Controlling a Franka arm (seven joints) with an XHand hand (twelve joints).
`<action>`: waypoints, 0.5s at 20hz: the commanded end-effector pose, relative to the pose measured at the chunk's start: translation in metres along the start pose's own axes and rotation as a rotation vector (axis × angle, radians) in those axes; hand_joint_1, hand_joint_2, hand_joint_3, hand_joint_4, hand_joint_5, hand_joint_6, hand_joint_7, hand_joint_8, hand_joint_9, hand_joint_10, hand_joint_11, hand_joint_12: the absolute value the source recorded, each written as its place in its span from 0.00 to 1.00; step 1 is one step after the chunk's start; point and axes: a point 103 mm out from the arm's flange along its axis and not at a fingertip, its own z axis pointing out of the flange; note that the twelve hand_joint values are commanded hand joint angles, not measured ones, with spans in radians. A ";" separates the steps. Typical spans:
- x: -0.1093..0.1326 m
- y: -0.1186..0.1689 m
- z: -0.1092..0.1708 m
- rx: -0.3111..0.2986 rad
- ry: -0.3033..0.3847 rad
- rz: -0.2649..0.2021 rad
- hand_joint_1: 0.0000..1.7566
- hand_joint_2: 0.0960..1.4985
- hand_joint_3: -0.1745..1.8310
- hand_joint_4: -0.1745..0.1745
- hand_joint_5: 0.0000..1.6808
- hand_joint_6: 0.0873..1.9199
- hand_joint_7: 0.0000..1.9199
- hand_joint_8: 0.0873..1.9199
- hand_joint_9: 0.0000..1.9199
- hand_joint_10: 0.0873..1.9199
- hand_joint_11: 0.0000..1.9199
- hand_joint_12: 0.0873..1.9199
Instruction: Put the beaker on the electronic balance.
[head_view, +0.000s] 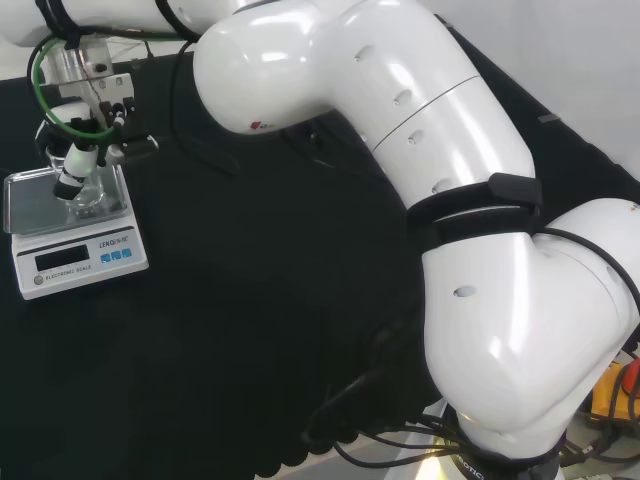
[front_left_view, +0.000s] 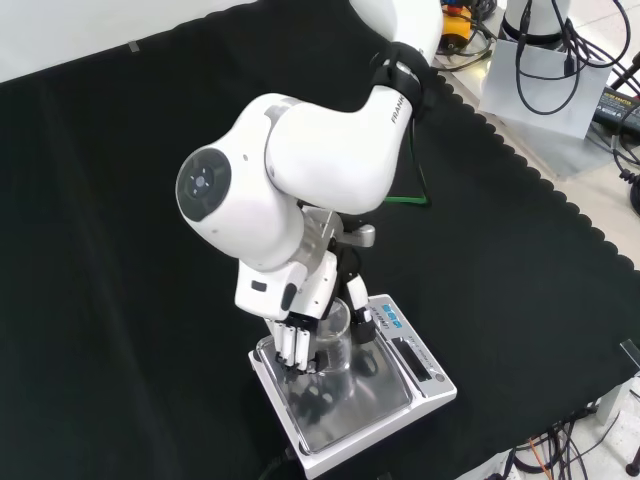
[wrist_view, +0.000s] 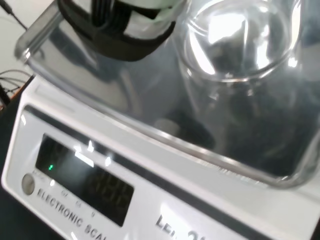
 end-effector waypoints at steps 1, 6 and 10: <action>-0.002 -0.004 0.007 0.023 0.013 -0.009 0.71 0.67 0.22 0.01 0.39 0.72 0.30 0.80 0.45 0.72 0.60 0.54; -0.001 -0.013 0.001 -0.012 0.008 -0.036 0.57 0.33 0.38 0.44 0.04 0.25 0.10 0.55 0.28 0.48 0.25 0.69; -0.003 -0.022 -0.006 -0.066 0.017 -0.053 0.49 0.33 0.29 0.68 0.00 0.00 0.01 0.24 0.07 0.45 0.02 0.74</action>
